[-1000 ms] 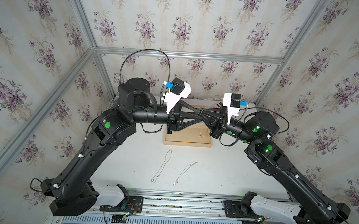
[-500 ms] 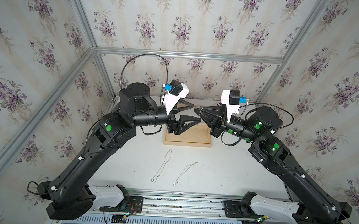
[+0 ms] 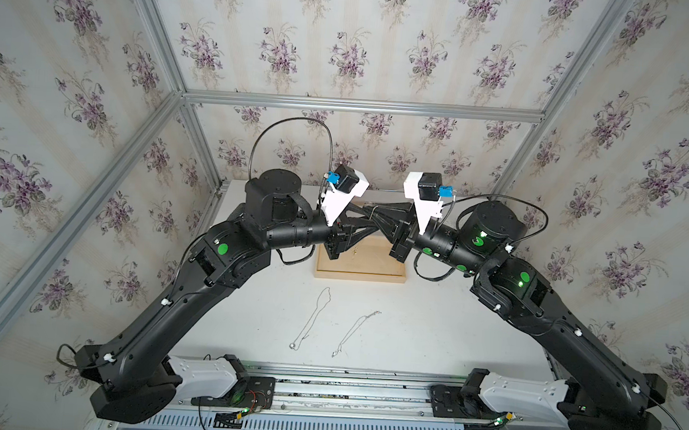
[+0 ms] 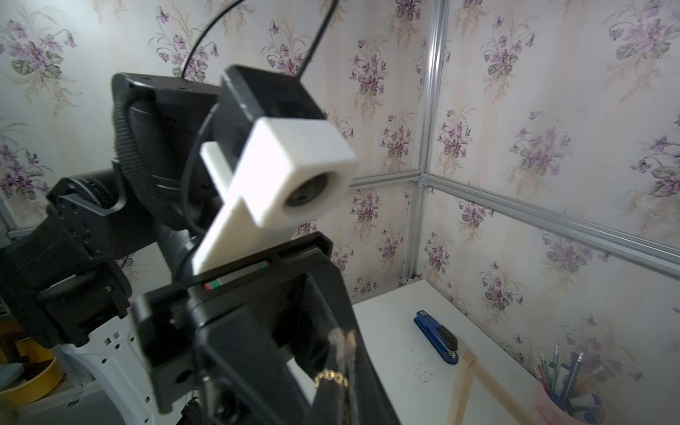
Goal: Hang the necklace on the jewelry display stand
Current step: Adjust the necklace.
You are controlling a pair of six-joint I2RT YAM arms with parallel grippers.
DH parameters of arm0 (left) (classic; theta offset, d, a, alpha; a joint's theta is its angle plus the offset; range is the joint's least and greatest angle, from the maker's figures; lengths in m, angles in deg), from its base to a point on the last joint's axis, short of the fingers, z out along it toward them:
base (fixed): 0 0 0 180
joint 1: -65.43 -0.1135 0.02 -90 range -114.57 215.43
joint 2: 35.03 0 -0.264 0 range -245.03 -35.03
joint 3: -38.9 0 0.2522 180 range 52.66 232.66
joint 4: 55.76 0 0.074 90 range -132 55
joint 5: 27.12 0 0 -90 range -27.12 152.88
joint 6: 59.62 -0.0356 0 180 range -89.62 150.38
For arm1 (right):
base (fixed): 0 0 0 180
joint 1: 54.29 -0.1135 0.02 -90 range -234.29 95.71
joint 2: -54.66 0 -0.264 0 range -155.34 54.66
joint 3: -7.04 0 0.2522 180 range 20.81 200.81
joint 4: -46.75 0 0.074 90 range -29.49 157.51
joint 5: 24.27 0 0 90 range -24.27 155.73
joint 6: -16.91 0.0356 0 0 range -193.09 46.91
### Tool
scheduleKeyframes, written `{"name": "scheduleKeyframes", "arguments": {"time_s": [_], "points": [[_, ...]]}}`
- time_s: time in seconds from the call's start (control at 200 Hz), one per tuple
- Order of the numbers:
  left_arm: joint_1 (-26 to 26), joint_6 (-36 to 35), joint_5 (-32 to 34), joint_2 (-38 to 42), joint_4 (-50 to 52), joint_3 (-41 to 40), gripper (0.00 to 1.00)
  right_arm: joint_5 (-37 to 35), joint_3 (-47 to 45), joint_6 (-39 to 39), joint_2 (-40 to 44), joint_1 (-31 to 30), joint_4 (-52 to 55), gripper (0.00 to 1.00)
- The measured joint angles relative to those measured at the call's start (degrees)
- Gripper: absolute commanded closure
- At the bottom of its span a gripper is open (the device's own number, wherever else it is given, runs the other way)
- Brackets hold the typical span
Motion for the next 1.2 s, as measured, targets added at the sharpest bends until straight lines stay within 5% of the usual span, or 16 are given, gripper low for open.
{"name": "scheduleKeyframes", "arguments": {"time_s": [0.075,0.225,0.375,0.555,0.934,1.199], "points": [[0.02,-0.04,0.87,-0.02,-0.02,-0.04,0.84,0.00,-0.57,-0.02,0.35,0.13,0.02,1.00],[0.00,-0.57,1.31,-0.13,-0.35,-0.07,0.55,-0.15,-1.16,-0.57,1.14,0.11,0.00,1.00],[0.02,-0.63,1.22,0.15,-0.37,-0.17,0.53,-1.46,-1.79,-0.85,1.57,0.11,-0.02,1.00],[0.02,-0.66,0.59,0.26,-0.37,-0.15,0.75,-2.49,-2.73,-0.94,2.34,0.11,-0.09,1.00],[0.04,-0.61,-1.77,-0.87,-0.20,1.20,1.00,-3.41,-3.93,-1.25,3.80,0.13,-0.35,1.00],[0.02,-0.68,-2.29,-1.73,1.79,3.56,1.00,-3.89,-5.49,-1.05,5.16,0.13,-1.36,0.99]]}}
